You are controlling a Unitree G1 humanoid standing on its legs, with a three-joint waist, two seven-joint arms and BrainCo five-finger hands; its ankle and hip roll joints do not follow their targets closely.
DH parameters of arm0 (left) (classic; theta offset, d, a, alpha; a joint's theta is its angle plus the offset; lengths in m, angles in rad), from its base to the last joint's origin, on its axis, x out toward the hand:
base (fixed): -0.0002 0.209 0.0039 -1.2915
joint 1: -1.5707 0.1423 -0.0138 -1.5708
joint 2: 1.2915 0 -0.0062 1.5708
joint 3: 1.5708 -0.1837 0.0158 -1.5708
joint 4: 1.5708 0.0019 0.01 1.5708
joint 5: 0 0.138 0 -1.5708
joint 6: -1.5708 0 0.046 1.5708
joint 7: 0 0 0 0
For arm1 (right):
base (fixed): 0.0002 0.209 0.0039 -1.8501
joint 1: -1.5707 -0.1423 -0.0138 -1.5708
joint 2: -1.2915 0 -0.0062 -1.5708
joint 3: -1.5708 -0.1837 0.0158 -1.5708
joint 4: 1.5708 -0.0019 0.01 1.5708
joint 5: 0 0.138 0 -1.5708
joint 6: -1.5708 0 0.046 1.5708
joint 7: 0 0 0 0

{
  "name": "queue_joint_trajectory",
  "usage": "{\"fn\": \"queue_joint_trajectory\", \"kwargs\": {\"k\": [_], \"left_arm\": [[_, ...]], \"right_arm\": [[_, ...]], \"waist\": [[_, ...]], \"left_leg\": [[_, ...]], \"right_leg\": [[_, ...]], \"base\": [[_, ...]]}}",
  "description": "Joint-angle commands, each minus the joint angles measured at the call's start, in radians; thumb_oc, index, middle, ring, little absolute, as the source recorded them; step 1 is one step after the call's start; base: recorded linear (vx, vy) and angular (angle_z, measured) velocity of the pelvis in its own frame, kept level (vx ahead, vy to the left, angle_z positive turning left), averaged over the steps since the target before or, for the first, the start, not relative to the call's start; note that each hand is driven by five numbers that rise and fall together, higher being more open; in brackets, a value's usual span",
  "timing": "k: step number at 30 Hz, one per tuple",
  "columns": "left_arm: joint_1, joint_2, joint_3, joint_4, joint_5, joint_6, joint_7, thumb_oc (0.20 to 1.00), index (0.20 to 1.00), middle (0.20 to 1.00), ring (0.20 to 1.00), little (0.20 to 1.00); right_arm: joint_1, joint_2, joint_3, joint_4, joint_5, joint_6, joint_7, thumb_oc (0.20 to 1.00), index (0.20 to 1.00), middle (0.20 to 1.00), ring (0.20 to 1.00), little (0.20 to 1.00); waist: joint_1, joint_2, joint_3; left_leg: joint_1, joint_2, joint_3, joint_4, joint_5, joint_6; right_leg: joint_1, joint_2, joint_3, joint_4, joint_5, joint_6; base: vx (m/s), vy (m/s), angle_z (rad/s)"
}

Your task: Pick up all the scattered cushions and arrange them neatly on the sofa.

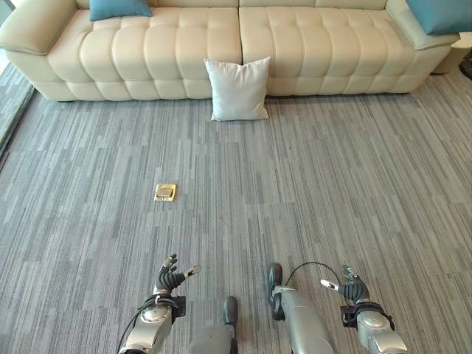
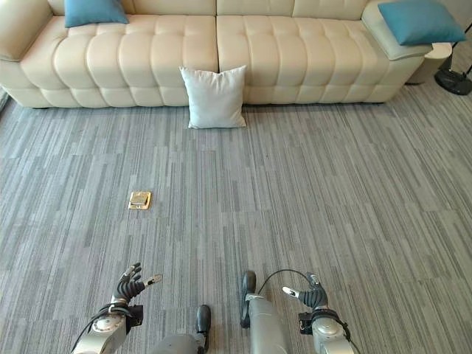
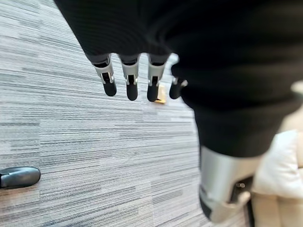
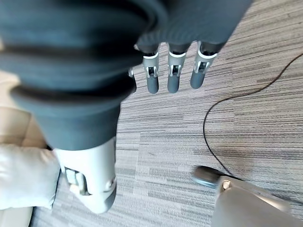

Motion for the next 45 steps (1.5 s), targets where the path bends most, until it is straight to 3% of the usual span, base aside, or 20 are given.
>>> {"fn": "queue_joint_trajectory", "kwargs": {"k": [1, 3, 5, 6, 8, 12, 13, 15, 16, 18, 21, 25, 29, 33, 35, 38, 39, 41, 42, 45], "left_arm": [[-0.001, 0.005, 0.003, -0.057, 0.015, -0.034, -0.01, 1.0, 1.0, 1.0, 1.0, 1.0], [-0.002, -0.005, -0.001, -0.044, 0.011, -0.035, -0.009, 1.0, 1.0, 1.0, 1.0, 1.0], [-0.006, -0.022, -0.009, -0.03, -0.014, -0.041, -0.011, 1.0, 1.0, 1.0, 1.0, 1.0], [-0.006, -0.022, -0.009, -0.029, -0.014, -0.042, -0.011, 1.0, 1.0, 1.0, 1.0, 1.0], [-0.021, -0.028, -0.017, -0.027, -0.033, -0.046, -0.013, 1.0, 1.0, 1.0, 1.0, 1.0], [-0.029, -0.026, -0.026, -0.028, -0.035, -0.04, -0.015, 1.0, 1.0, 1.0, 1.0, 1.0], [-0.023, -0.025, -0.028, -0.023, -0.026, -0.034, -0.012, 1.0, 1.0, 1.0, 1.0, 1.0], [-0.017, -0.026, -0.029, -0.024, -0.025, -0.032, -0.011, 1.0, 1.0, 1.0, 1.0, 1.0], [-0.011, -0.027, -0.032, -0.027, -0.019, -0.026, -0.006, 1.0, 1.0, 1.0, 1.0, 1.0], [-0.008, -0.025, -0.033, -0.025, -0.015, -0.023, -0.002, 1.0, 1.0, 1.0, 1.0, 1.0], [-0.01, -0.024, -0.028, -0.015, -0.007, -0.019, -0.004, 1.0, 1.0, 1.0, 1.0, 1.0], [0.008, -0.014, -0.022, -0.012, 0.0, -0.02, -0.005, 1.0, 1.0, 1.0, 1.0, 1.0], [0.002, 0.007, -0.023, -0.009, 0.011, -0.016, -0.013, 1.0, 1.0, 1.0, 1.0, 1.0], [-0.006, 0.041, -0.019, -0.038, 0.009, -0.007, -0.008, 1.0, 1.0, 1.0, 1.0, 1.0], [-0.011, 0.042, -0.022, -0.044, 0.006, -0.006, -0.008, 1.0, 1.0, 1.0, 1.0, 1.0], [-0.032, 0.042, -0.021, -0.039, 0.0, -0.008, -0.01, 1.0, 1.0, 1.0, 1.0, 1.0], [-0.038, 0.043, -0.008, -0.042, 0.003, -0.005, -0.013, 1.0, 1.0, 1.0, 1.0, 1.0], [-0.041, 0.04, -0.006, -0.041, 0.003, -0.007, -0.015, 1.0, 1.0, 1.0, 1.0, 1.0], [-0.05, 0.041, 0.007, -0.042, 0.014, -0.007, -0.017, 1.0, 1.0, 1.0, 1.0, 1.0], [-0.052, 0.038, 0.012, -0.04, 0.019, -0.01, -0.022, 1.0, 1.0, 1.0, 1.0, 1.0]], "right_arm": [[-0.011, -0.041, 0.002, -0.019, -0.02, -0.02, -0.009, 1.0, 1.0, 1.0, 1.0, 1.0], [-0.009, -0.05, -0.006, -0.01, -0.012, -0.025, -0.006, 1.0, 1.0, 1.0, 1.0, 1.0], [-0.007, -0.062, -0.014, -0.011, 0.014, -0.04, -0.008, 1.0, 1.0, 1.0, 1.0, 1.0], [-0.007, -0.062, -0.014, -0.011, 0.014, -0.04, -0.008, 1.0, 1.0, 1.0, 1.0, 1.0], [-0.008, -0.074, -0.018, -0.01, 0.025, -0.044, -0.01, 1.0, 1.0, 1.0, 1.0, 1.0], [-0.011, -0.074, -0.026, 0.0, 0.037, -0.041, -0.019, 1.0, 1.0, 1.0, 1.0, 1.0], [-0.011, -0.072, -0.019, 0.002, 0.032, -0.038, -0.018, 1.0, 1.0, 1.0, 1.0, 1.0], [-0.008, -0.071, -0.013, 0.001, 0.028, -0.038, -0.018, 1.0, 1.0, 1.0, 1.0, 1.0], [-0.012, -0.075, -0.001, 0.001, 0.018, -0.033, -0.019, 1.0, 1.0, 1.0, 1.0, 1.0], [-0.015, -0.074, 0.007, 0.003, 0.01, -0.028, -0.02, 1.0, 1.0, 1.0, 1.0, 1.0], [-0.014, -0.07, 0.011, 0.013, 0.002, -0.021, -0.017, 1.0, 1.0, 1.0, 1.0, 1.0], [-0.005, -0.052, 0.023, 0.024, -0.021, -0.015, 0.0, 1.0, 1.0, 1.0, 1.0, 1.0], [-0.009, -0.032, 0.027, 0.038, -0.021, -0.013, 0.012, 1.0, 1.0, 1.0, 1.0, 1.0], [-0.03, -0.023, 0.033, 0.021, -0.026, -0.009, 0.008, 1.0, 1.0, 1.0, 1.0, 1.0], [-0.036, -0.021, 0.034, 0.028, -0.024, -0.008, 0.007, 1.0, 1.0, 1.0, 1.0, 1.0], [-0.045, -0.019, 0.031, 0.038, -0.019, -0.004, 0.004, 1.0, 1.0, 1.0, 1.0, 1.0], [-0.048, -0.016, 0.026, 0.035, -0.019, 0.0, -0.001, 1.0, 1.0, 1.0, 1.0, 1.0], [-0.05, -0.013, 0.025, 0.041, -0.018, 0.0, -0.002, 1.0, 1.0, 1.0, 1.0, 1.0], [-0.045, -0.014, 0.017, 0.046, -0.024, 0.004, 0.0, 1.0, 1.0, 1.0, 1.0, 1.0], [-0.036, -0.019, 0.007, 0.041, -0.033, 0.009, 0.003, 1.0, 1.0, 1.0, 1.0, 1.0]], "waist": [[0.001, 0.03, -0.035], [-0.001, 0.036, -0.051], [-0.002, 0.04, -0.046], [-0.004, 0.041, -0.046], [-0.001, 0.035, -0.029], [0.003, 0.01, -0.011], [0.006, 0.0, -0.015], [0.004, -0.002, -0.019], [0.004, 0.005, -0.027], [0.004, 0.011, -0.034], [0.001, 0.011, -0.046], [0.017, -0.001, -0.081], [0.032, -0.031, -0.095], [0.028, -0.031, -0.051], [0.023, -0.024, -0.041], [0.014, -0.002, -0.018], [0.011, -0.001, -0.009], [0.011, -0.004, -0.008], [0.004, -0.01, -0.014], [-0.006, -0.008, -0.024]], "left_leg": [[0.149, 0.006, 0.008, 0.0, -0.12, -0.063], [0.132, 0.019, 0.011, 0.098, -0.089, -0.086], [0.047, 0.018, 0.016, 0.316, 0.007, -0.136], [0.043, 0.019, 0.013, 0.323, 0.004, -0.137], [-0.059, 0.024, 0.025, 0.53, 0.056, -0.159], [-0.173, 0.026, 0.043, 0.477, -0.005, -0.12], [-0.192, 0.019, 0.036, 0.362, -0.05, -0.102], [-0.195, 0.019, 0.025, 0.273, -0.032, -0.102], [-0.212, 0.037, -0.003, 0.12, 0.056, -0.113], [-0.243, 0.051, -0.02, 0.006, 0.128, -0.134], [-0.283, 0.06, 0.01, -0.007, 0.136, -0.158], [-0.236, 0.044, 0.0, -0.007, 0.15, -0.134], [-0.233, 0.017, 0.02, 0.075, 0.076, -0.085], [-0.151, -0.014, 0.063, 0.084, -0.004, -0.015], [-0.131, -0.01, 0.068, 0.076, -0.012, -0.012], [-0.066, 0.011, 0.092, 0.047, -0.026, -0.024], [-0.022, 0.016, 0.111, 0.033, -0.049, -0.039], [-0.005, 0.015, 0.12, 0.03, -0.058, -0.045], [0.031, 0.011, 0.126, 0.022, -0.074, -0.058], [0.068, 0.013, 0.121, 0.023, -0.091, -0.068]], "right_leg": [[0.114, 0.052, -0.012, 0.003, 0.04, -0.01], [0.156, 0.068, -0.024, 0.005, 0.025, -0.035], [0.227, 0.073, -0.034, -0.017, -0.007, -0.069], [0.227, 0.073, -0.036, -0.018, -0.007, -0.069], [0.283, 0.069, -0.045, -0.024, -0.044, -0.103], [0.351, 0.042, -0.05, -0.05, -0.067, -0.109], [0.373, 0.031, -0.049, -0.056, -0.08, -0.103], [0.382, 0.027, -0.052, -0.057, -0.088, -0.101], [0.399, 0.033, -0.058, -0.055, -0.107, -0.105], [0.421, 0.038, -0.058, -0.059, -0.12, -0.107], [0.466, 0.038, -0.046, -0.073, -0.128, -0.096], [0.534, 0.013, -0.018, -0.08, -0.147, -0.073], [0.5, -0.034, 0.007, 0.04, -0.138, -0.044], [0.302, -0.097, 0.016, 0.448, 0.048, -0.027], [0.25, -0.081, 0.031, 0.487, 0.026, -0.034], [0.174, -0.042, -0.017, 0.379, -0.056, -0.045], [0.166, -0.025, -0.048, 0.197, -0.039, -0.025], [0.166, -0.008, -0.04, 0.081, -0.004, -0.01], [0.156, 0.013, -0.026, -0.081, 0.051, 0.016], [0.139, 0.019, -0.014, -0.127, 0.068, 0.028]], "base": [[0.59, -0.267, 0.08], [0.4, -0.214, 0.16], [0.28, -0.185, 0.14], [0.24, -0.172, 0.13], [0.32, -0.221, 0.03], [0.24, -0.122, 0.14], [0.27, -0.018, 0.22], [0.27, 0.004, 0.22], [0.28, 0.049, 0.02], [0.35, 0.093, 0.09], [0.3, 0.136, 0.04], [0.45, 0.252, -0.1], [0.34, 0.246, -0.03], [0.26, 0.316, -0.1], [0.19, 0.187, -0.06], [0.31, 0.093, -0.09], [0.42, -0.01, -0.12], [0.35, -0.057, -0.39], [0.39, -0.106, -0.36], [0.39, -0.116, 0.09]]}}
